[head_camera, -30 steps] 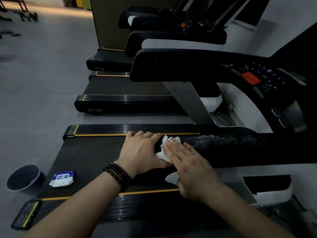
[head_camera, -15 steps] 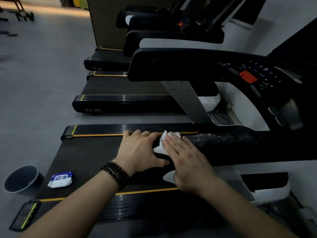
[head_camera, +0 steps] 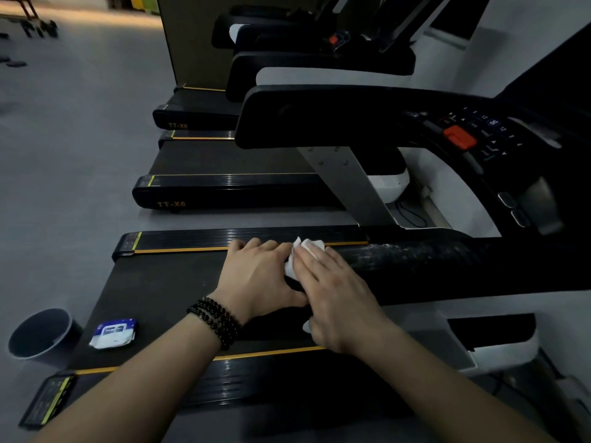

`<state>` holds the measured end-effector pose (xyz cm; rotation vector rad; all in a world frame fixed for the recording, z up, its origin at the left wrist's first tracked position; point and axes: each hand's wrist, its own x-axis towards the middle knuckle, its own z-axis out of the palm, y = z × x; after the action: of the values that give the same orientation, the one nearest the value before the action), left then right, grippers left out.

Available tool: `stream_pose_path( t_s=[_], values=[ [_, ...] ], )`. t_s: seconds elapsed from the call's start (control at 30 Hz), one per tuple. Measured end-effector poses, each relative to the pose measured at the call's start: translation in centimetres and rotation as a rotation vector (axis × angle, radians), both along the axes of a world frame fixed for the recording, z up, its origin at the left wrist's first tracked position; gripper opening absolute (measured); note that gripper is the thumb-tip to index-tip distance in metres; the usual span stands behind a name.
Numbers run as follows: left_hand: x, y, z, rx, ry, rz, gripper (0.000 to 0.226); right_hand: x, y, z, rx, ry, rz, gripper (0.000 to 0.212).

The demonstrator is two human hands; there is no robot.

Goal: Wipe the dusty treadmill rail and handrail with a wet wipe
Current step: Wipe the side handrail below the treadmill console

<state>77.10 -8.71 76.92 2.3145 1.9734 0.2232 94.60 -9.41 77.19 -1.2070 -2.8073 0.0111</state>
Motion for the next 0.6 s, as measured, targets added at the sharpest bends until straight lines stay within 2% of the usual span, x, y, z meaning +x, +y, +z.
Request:
stream_pose_path(
  t_s=[0.17, 0.27, 0.43, 0.6],
  values=[
    [-0.1, 0.0, 0.1, -0.005, -0.029, 0.001, 0.094, 2.1, -1.1, -0.5, -0.002, 0.015, 0.009, 0.1],
    [-0.1, 0.1, 0.1, -0.02, -0.014, -0.008, 0.097, 0.4, 0.6, 0.2, 0.017, 0.004, -0.032, 0.097],
    [-0.2, 0.1, 0.0, -0.003, -0.028, -0.011, 0.079, -0.1, 0.5, 0.0, -0.01, -0.017, 0.004, 0.105],
    [-0.2, 0.4, -0.2, -0.03, 0.005, -0.008, 0.084, 1.5, 0.6, 0.8, -0.02, -0.017, -0.004, 0.099]
  ],
)
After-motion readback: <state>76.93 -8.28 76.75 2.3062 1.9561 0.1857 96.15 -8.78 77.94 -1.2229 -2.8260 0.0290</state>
